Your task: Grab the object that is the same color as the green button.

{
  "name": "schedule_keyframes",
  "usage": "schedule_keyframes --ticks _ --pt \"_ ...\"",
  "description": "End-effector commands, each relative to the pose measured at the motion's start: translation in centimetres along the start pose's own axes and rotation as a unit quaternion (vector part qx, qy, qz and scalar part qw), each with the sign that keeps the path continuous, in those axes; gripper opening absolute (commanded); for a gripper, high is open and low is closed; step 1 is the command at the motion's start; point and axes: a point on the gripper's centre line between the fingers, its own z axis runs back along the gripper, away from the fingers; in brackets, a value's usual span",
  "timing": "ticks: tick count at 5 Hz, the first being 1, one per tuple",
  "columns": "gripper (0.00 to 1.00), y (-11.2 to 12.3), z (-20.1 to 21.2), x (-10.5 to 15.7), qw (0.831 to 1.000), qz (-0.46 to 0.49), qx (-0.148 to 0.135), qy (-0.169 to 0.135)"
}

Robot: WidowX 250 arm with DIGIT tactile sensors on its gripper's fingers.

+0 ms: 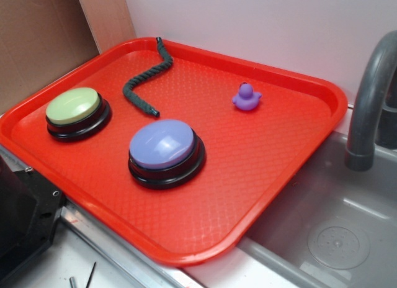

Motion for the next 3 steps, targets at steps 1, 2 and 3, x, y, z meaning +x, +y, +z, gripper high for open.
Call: schedule_keyframes --ticks 1,2,3 --pt "1.0 0.0 0.0 0.0 1.0 0.0 0.0 0.0" --pt "1.0 1.1 -1.4 1.3 0.999 0.053 -0.007 0.002" --pt "1.0 3.0 -4.1 2.9 0.995 0.097 -0.013 0.004"
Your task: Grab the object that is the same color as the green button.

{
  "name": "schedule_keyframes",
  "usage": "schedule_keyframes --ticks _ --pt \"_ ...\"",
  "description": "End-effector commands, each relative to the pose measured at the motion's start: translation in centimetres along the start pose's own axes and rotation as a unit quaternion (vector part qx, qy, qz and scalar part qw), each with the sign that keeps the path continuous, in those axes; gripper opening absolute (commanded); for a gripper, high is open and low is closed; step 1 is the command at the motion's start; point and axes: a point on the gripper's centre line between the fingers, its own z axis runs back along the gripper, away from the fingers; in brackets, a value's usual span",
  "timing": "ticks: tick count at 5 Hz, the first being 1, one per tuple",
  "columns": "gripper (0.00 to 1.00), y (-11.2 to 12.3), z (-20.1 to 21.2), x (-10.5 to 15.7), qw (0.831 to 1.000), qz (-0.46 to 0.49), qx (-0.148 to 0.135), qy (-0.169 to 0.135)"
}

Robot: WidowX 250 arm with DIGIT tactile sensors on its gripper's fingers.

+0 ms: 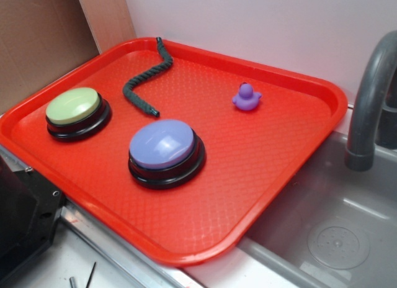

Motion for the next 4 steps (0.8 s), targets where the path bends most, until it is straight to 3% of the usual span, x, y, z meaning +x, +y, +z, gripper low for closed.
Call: schedule_keyframes --ticks 1,2,4 --pt "1.0 3.6 -5.2 4.2 0.995 0.096 0.011 -0.027" --pt "1.0 5.4 -7.1 5.9 0.99 0.132 0.033 -0.046" --pt "1.0 9.2 -12.7 10.1 0.978 0.187 0.09 -0.034"
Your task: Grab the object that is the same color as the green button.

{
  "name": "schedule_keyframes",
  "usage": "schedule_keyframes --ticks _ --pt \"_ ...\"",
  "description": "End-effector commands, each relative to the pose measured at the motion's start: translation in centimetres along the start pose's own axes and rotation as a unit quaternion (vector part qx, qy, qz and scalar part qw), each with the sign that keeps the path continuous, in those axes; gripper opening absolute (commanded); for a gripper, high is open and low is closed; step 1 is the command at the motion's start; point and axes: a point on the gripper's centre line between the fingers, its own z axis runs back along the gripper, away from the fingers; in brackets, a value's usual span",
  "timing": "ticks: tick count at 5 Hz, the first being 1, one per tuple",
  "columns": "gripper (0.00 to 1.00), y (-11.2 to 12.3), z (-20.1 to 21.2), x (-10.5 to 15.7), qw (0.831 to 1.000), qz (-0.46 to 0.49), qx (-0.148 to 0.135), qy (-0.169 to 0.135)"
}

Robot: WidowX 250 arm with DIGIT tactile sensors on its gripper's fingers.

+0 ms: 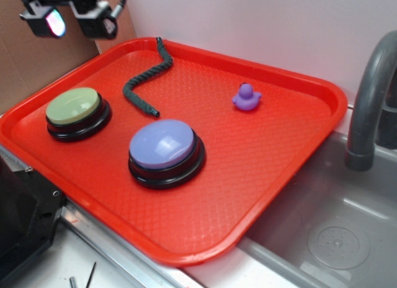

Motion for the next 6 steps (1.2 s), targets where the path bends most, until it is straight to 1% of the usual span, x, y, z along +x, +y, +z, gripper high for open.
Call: schedule_keyframes --ticks 1,2,3,4,5,6 --pt "1.0 1.8 -2.6 3.8 0.999 0.03 0.03 -0.029" --pt "1.0 1.7 -5.4 4.5 0.998 0.046 0.039 -0.024" --pt "1.0 1.1 -7.2 4.9 0.999 0.042 0.031 -0.016" --pt "1.0 0.8 -8.3 5.1 0.999 0.041 0.008 -0.022" --pt "0.98 1.0 -8.6 5.1 0.998 0.055 0.009 -0.02" --pt "0.0 1.4 -8.7 5.0 0.997 0.071 -0.01 -0.031"
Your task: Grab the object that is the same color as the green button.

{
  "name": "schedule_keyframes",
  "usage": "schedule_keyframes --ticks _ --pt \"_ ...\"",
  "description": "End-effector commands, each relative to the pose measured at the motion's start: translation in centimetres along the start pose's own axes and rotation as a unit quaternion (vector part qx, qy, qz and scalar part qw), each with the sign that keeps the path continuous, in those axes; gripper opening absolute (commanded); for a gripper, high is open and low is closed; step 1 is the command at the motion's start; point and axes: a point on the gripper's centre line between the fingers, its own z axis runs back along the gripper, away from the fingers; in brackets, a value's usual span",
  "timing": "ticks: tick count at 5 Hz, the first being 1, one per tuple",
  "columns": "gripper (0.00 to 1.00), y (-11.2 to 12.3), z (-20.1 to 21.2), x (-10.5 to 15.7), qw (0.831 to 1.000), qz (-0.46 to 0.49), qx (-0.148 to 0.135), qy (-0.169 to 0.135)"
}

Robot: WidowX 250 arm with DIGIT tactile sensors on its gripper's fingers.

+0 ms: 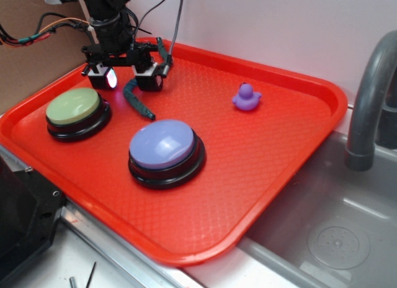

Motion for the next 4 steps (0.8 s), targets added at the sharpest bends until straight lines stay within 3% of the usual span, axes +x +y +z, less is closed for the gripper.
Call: schedule_keyframes --ticks 1,3,4 --pt "0.0 1.4 0.2 0.4 1.0 0.01 -0.024 -0.011" --pt "0.0 1.3 1.1 0.5 0.999 0.013 -0.032 -0.009" --pt "0.0 1.1 5.8 0.4 1.0 -0.005 -0.008 0.0"
